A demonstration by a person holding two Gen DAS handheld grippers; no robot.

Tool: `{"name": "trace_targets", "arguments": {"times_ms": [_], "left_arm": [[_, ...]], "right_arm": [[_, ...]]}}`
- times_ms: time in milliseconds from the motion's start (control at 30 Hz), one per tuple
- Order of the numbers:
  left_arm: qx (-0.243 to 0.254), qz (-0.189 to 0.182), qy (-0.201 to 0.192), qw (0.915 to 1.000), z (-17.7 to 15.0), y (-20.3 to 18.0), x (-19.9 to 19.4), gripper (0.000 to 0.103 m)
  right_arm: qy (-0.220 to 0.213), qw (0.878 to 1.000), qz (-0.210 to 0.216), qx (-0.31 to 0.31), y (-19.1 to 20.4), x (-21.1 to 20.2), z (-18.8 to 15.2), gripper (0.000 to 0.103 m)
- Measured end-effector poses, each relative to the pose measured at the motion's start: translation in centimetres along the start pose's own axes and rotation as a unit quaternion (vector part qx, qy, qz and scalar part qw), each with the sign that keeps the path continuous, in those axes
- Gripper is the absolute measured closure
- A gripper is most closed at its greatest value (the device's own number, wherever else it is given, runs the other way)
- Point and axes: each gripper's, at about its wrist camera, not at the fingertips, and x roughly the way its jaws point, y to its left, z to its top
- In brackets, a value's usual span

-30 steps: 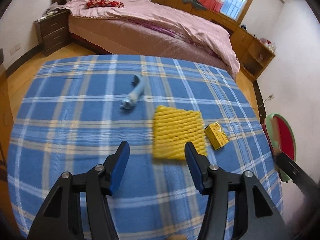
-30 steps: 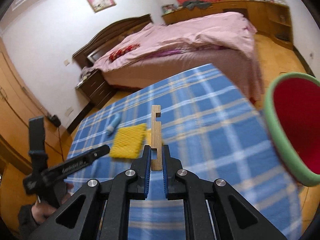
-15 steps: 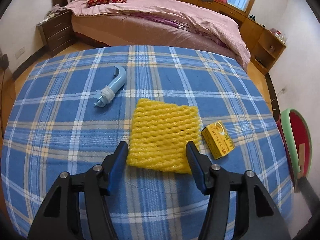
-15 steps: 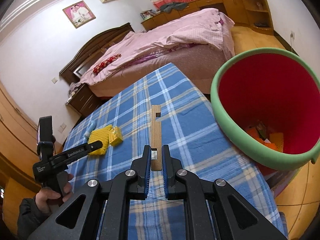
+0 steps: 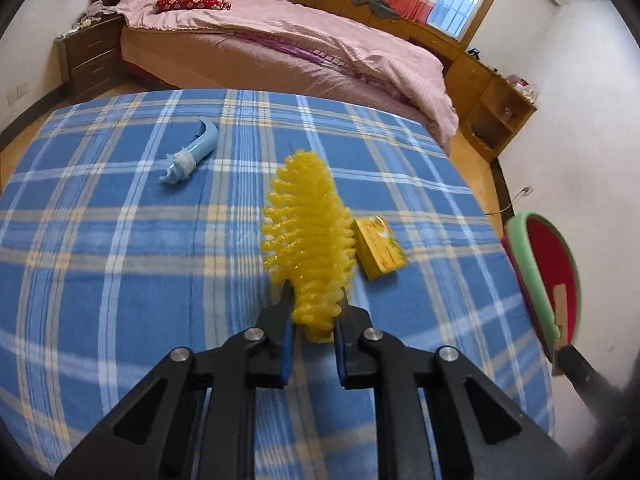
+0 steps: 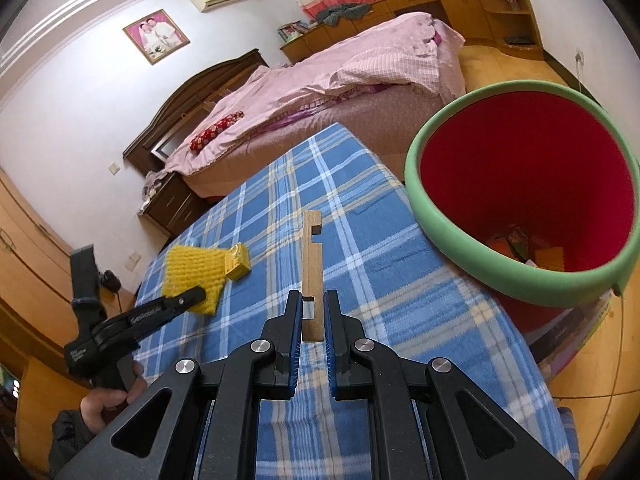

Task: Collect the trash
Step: 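Carry the stick and foam net over the red bucket and open both tools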

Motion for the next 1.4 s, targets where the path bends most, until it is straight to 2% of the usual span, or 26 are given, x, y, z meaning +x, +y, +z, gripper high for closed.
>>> {"name": "trace_targets", "arguments": {"times_ms": [167, 400, 767, 967, 1400], "left_arm": [[-0.002, -0.018, -0.016, 0.9997, -1.4, -0.9, -2.9, 0.088], [0.014, -0.06, -0.043, 0.9972, -2.9, -4.1, -7.2, 0.088], [0.074, -0.099, -0.044, 0.9913, -3.5, -11.2, -9.4, 0.088], [0.104, -0.113, -0.033, 0.9876, -3.2, -15.2, -8.2, 0.088], [0.171, -0.125, 0.032, 0.9768, -1.7, -24.2, 0.3, 0.087]], "right_arm": [[-0.009, 1.0, 0.006, 0.004, 0.0, -1.7, -0.5, 0.093], [-0.03, 1.0, 0.001, 0.002, -0.4, -4.4, -0.7, 0.093], [-0.071, 0.997, -0.031, 0.002, -2.6, -8.6, 0.6, 0.093], [-0.084, 0.995, -0.047, 0.005, -4.5, -10.0, 2.2, 0.093], [-0.07, 0.994, -0.079, 0.04, -10.9, -7.5, 5.1, 0.093]]}}
